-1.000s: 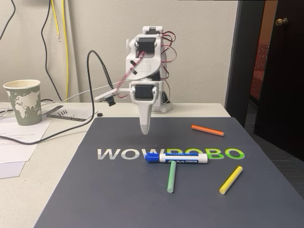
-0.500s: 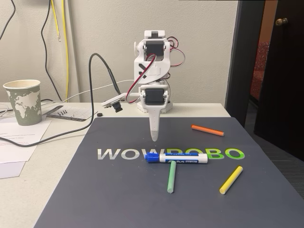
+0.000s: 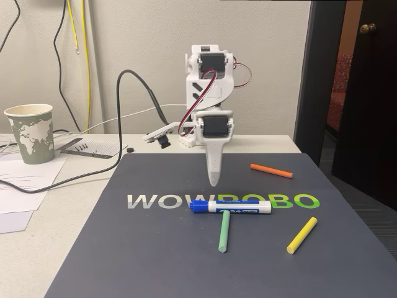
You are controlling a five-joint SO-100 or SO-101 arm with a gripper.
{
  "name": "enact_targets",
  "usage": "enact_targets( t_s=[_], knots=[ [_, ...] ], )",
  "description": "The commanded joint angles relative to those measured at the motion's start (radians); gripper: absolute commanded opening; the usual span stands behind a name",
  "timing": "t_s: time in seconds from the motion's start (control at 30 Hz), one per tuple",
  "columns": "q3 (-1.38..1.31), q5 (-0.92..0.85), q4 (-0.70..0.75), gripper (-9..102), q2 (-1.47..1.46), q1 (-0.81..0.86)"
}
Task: Pick up the blue marker.
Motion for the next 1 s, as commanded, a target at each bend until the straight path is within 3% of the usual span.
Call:
enact_targets(
  t_s=[0.0,0.13,0.3,0.97],
  knots=[
    [-0.067,-0.003,0.003,0,-0.008,-0.012],
    [-0.298,-0.002,0.112,0,-0.137,-0.017],
    [-0.946,-0.003,0.357,0,-0.495,-0.021],
    [-0.827,0.002,0.193,2,-0.477,-0.034]
  ],
)
